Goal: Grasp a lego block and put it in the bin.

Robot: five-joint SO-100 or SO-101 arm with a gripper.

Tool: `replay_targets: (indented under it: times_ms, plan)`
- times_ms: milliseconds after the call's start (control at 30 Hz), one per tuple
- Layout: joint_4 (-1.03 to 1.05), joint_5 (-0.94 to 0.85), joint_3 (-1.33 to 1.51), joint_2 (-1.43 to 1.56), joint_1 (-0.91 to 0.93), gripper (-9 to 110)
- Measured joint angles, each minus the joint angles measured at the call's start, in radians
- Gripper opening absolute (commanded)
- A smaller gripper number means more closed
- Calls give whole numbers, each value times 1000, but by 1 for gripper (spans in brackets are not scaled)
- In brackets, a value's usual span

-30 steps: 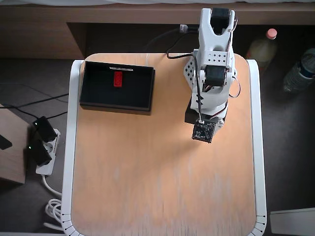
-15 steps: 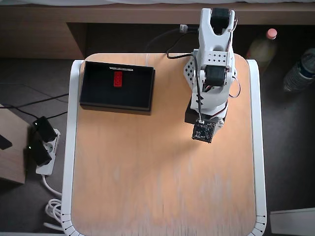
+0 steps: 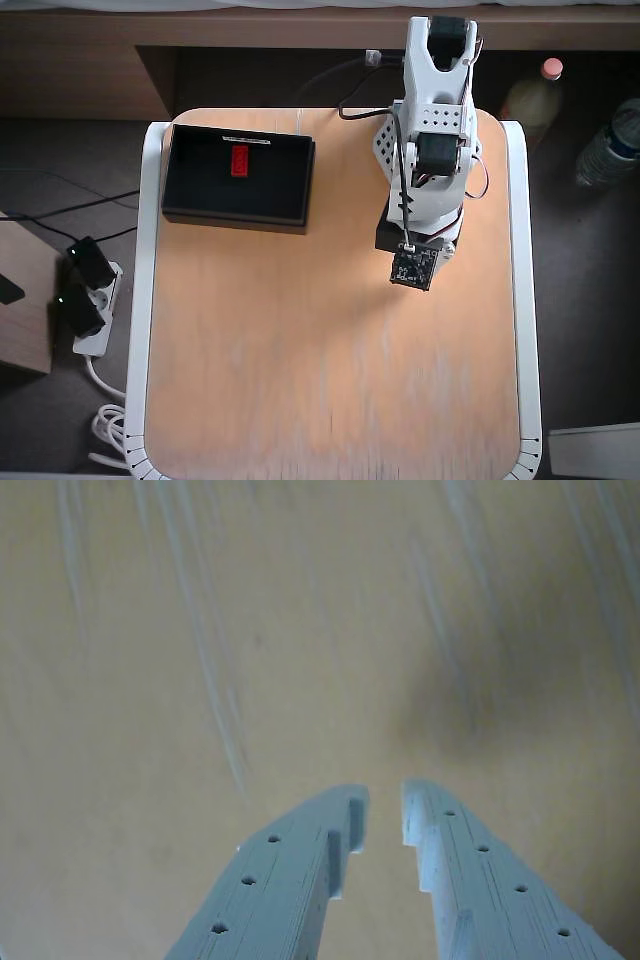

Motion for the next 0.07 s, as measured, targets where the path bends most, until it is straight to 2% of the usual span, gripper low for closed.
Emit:
replay_targets:
  times_ms: [67]
  plan:
    - [0,0,0,0,0,0]
